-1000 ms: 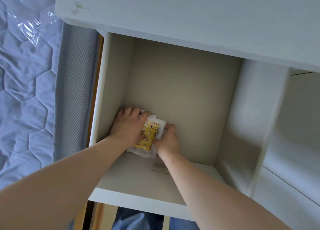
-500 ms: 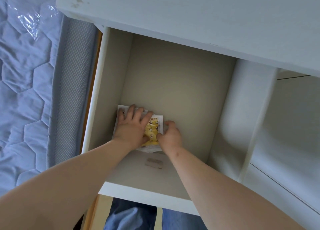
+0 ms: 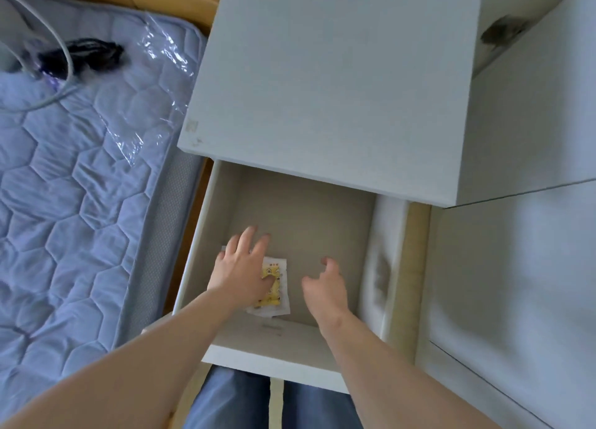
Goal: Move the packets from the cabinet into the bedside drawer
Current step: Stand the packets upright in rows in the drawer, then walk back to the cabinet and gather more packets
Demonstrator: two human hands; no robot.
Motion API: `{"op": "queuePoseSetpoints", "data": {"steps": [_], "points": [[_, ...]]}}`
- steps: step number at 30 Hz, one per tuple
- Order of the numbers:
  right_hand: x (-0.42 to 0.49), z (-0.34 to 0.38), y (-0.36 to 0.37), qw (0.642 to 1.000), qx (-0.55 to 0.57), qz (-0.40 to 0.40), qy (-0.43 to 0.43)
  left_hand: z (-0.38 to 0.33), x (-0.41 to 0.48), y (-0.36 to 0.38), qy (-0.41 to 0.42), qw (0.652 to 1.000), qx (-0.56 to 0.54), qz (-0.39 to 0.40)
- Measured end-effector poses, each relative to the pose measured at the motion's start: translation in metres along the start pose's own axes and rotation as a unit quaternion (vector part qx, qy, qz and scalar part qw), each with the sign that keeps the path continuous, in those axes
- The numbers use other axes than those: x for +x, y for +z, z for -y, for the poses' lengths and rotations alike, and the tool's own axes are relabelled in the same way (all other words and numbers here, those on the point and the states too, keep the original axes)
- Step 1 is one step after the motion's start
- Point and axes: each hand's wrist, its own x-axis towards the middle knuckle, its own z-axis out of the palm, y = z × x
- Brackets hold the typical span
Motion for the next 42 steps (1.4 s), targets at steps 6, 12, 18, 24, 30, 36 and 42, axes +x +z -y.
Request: {"op": "queuePoseSetpoints", "data": {"steps": [6,12,18,24,30,36,42], "points": [[-0.061,0.015,-0.030,0.994,0.101,-0.025,-0.023,-0.030,-0.038,-0.048,0.001,0.988,-0.149,-0.039],[-0.126,0.036,-0.058,0.973,0.219,-0.049,-0.061,-0.051,-0.083,-0.100,0.025,0.964,-0.248,-0.091],[-0.207,0.043,-0.076,0.917,0.362,-0.132,-0.100,-0.071,-0.139,-0.146,0.117,0.941,-0.295,-0.113],[-0.290,0.027,-0.091,0.828,0.482,-0.249,-0.141,-0.105,-0.204,-0.185,0.264,0.919,-0.273,-0.105],[-0.384,-0.056,-0.115,0.698,0.583,-0.382,-0.164,-0.179,-0.301,-0.166,0.412,0.879,-0.239,-0.023],[-0.490,-0.177,-0.099,0.537,0.651,-0.509,-0.168,-0.232,-0.442,-0.091,0.556,0.811,-0.129,0.129],[-0.599,-0.318,-0.037,0.407,0.661,-0.614,-0.144,-0.233,-0.600,0.028,0.621,0.745,-0.143,0.199]]}}
